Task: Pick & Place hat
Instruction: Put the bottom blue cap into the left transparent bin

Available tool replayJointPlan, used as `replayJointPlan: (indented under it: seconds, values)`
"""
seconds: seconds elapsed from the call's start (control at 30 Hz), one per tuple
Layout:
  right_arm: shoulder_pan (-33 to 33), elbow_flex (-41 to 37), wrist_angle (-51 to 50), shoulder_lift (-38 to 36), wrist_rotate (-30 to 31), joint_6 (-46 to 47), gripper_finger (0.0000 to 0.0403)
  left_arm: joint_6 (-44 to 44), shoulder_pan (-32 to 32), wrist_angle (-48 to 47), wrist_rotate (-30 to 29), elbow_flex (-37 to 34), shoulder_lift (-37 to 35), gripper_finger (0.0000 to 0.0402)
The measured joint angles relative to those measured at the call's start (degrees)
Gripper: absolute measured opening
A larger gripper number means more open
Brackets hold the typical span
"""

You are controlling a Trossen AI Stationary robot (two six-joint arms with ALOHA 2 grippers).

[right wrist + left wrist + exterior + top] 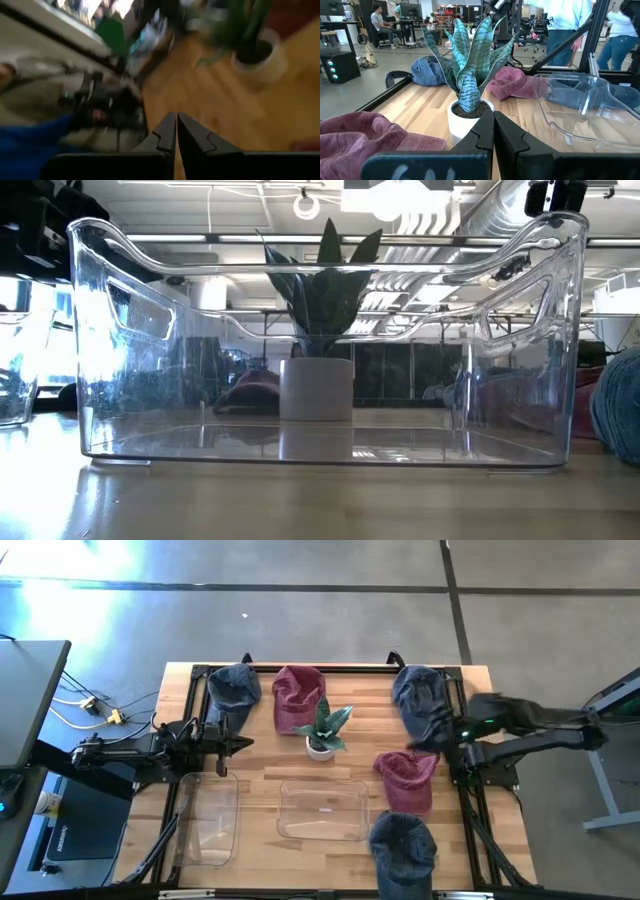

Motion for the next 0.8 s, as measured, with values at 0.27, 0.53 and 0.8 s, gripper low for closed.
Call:
replayJointPlan:
  seconds: [0.27, 0.53, 0.8]
  values:
    - [3.9, 0.7, -0.1, 16.3, -17.4, 5.4, 0.0136, -0.6, 0.0, 0.0, 0.0, 0.0, 0.0, 0.0000]
    - [13.8, -4.6, 4.6, 24.1, -16.7, -8.9, 0.0234, -17.0, 0.0, 0.0, 1.2, 0.0, 0.0, 0.0000]
    - [19.5, -11.2, 8.1, 28.1, -2.1, -20.3, 0.0244, -26.0, 0.0, 0.1, -0.3, 0.0, 0.0, 0.0000]
